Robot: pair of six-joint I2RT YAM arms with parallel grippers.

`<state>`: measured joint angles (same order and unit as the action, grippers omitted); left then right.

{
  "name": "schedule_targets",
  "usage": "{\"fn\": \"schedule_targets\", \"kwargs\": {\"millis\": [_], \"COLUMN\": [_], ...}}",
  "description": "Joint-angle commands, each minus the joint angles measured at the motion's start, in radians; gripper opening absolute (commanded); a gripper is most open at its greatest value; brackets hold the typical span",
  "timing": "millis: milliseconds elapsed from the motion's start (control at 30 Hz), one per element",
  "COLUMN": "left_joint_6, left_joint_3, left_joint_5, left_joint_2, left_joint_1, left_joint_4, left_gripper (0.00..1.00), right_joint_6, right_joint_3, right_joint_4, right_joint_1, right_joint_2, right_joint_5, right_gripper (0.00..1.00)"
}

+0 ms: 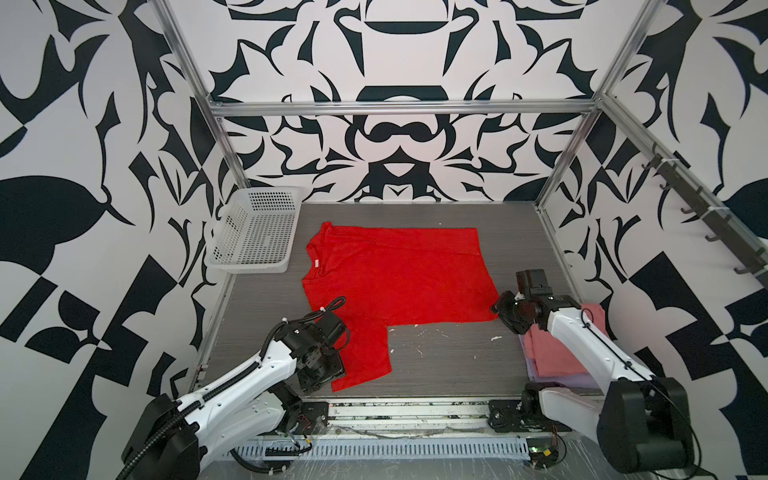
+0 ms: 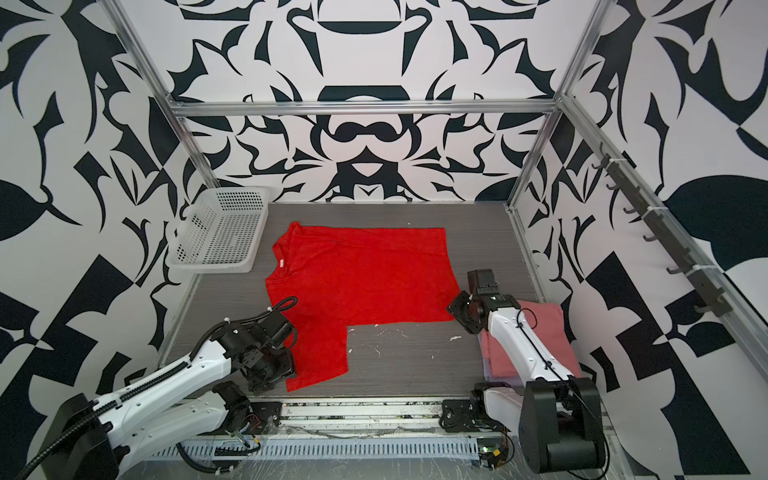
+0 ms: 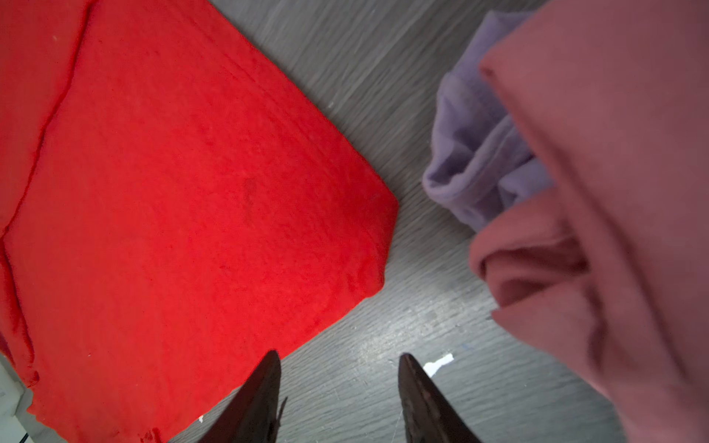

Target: Fold and stack the t-shirts

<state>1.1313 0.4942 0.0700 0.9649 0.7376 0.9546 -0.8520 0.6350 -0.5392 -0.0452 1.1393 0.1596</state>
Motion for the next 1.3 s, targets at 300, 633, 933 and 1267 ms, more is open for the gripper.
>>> {"fn": "schedule_targets", "kwargs": {"millis": [300,633,933,1267], "left_joint_6": [0.153,0.128,0.142,0.166], "left_joint_3": [-0.103,-0.059,-0.03,0.037], "left_joint_5": [0.012,-0.012,-0.033,-0.082], "left_joint_2": [0.039,0.116,0.016,-0.048], "left_joint_1": [0.037,0.037,0.037,0.037], "left_joint_4": [-0.149,-0.211,-0.103,-0.055], "left_gripper": [0.5,0.13,0.0,0.0], "right_joint_6": [-0.01,-0.002,-0.02,-0.076], "right_joint_3": [0.018,0.032,0.073,0.014], "right_joint_4": [-0.029,-0.041,-0.107,-0.079], "right_joint_1": [0.0,0.001,0.001,0.001], "right_joint_2": [-0.013,-0.016,0.0,0.004], "right_joint_5": [-0.046,-0.047,-0.062,-0.103], "right_gripper": [0.54,0.54,0.57,0.59]}}
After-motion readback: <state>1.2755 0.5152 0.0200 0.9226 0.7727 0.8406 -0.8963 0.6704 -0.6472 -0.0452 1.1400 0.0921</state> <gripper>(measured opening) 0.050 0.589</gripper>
